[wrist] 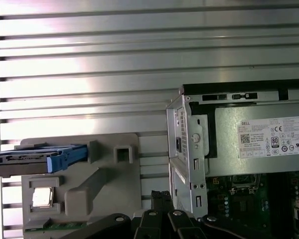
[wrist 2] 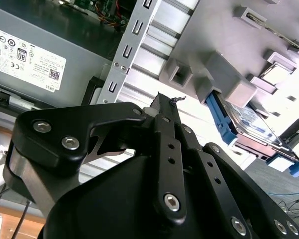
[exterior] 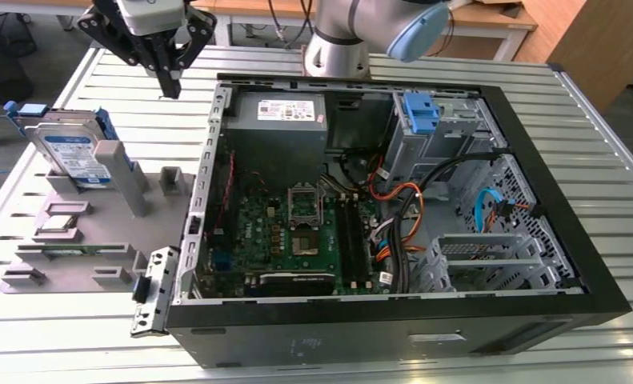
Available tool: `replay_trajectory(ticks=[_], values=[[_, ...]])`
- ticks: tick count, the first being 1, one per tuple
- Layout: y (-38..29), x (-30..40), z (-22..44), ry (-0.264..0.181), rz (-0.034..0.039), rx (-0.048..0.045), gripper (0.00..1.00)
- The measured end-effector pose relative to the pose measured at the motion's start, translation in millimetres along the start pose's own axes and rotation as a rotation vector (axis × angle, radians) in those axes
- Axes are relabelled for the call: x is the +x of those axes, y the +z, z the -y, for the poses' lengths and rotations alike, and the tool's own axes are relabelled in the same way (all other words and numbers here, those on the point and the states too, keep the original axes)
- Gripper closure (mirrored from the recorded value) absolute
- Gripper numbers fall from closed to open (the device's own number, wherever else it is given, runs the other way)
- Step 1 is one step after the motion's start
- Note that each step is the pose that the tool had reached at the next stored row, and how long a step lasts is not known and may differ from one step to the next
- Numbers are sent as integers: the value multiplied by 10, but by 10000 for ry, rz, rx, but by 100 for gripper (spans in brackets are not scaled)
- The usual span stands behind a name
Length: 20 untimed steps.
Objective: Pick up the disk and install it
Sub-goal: 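Reach for the disk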
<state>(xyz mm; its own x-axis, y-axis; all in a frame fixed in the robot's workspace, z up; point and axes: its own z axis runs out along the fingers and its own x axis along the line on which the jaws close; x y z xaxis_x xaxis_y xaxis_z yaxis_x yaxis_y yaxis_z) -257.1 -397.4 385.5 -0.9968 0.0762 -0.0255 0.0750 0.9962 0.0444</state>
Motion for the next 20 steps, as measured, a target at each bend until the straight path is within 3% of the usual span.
replay_trajectory(ticks=[20], values=[[8, 239, 19, 0, 0, 0, 90]])
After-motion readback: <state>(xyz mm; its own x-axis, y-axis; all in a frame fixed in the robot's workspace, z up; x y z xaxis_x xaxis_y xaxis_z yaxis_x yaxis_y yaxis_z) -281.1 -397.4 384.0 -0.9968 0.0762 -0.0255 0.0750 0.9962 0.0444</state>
